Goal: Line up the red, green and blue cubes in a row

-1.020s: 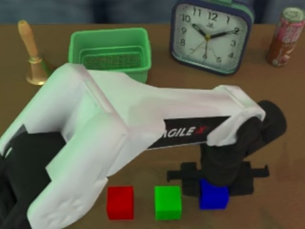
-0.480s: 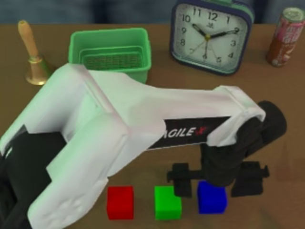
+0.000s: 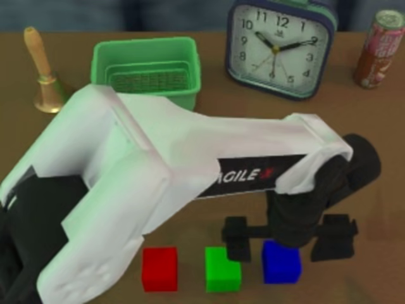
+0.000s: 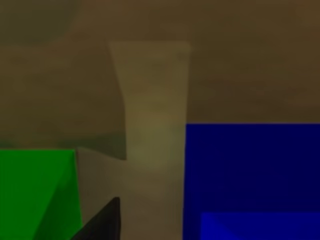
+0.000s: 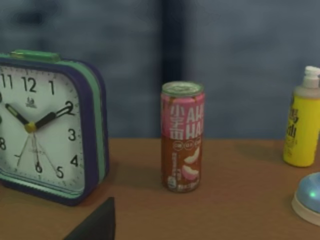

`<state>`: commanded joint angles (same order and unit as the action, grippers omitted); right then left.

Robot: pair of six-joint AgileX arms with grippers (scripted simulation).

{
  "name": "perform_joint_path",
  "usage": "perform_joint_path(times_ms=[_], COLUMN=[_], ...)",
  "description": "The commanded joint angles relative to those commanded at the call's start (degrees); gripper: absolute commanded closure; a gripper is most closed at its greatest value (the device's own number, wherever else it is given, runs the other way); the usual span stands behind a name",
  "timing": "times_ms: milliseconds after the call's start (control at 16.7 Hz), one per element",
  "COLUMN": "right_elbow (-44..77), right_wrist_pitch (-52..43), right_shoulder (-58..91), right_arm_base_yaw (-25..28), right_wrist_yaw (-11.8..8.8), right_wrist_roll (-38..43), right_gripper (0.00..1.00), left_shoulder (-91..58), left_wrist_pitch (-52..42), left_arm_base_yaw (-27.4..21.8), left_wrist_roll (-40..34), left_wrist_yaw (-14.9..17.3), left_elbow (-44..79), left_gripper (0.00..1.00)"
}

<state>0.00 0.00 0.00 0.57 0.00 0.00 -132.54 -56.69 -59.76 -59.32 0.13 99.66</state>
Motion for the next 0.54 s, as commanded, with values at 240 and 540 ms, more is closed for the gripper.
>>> perform_joint_path(times_ms=[240,540], right_elbow=[0.00,0.00], right_wrist_pitch=[0.00,0.00], right_shoulder=[0.00,0.00], right_arm_base_yaw=[0.00,0.00], right_wrist_yaw=[0.00,0.00], right_wrist_roll=[0.00,0.00], right_gripper=[0.00,0.00], left_shoulder=[1.52,3.84], left_wrist_pitch=[-6.28,-13.37], left_arm_base_yaw=[0.41,1.08], left_wrist_roll=[-0.17,-0.15], left_wrist_yaw=[-0.03,-0.04], left_elbow=[4.46,9.50], left_gripper=[0.00,0.00])
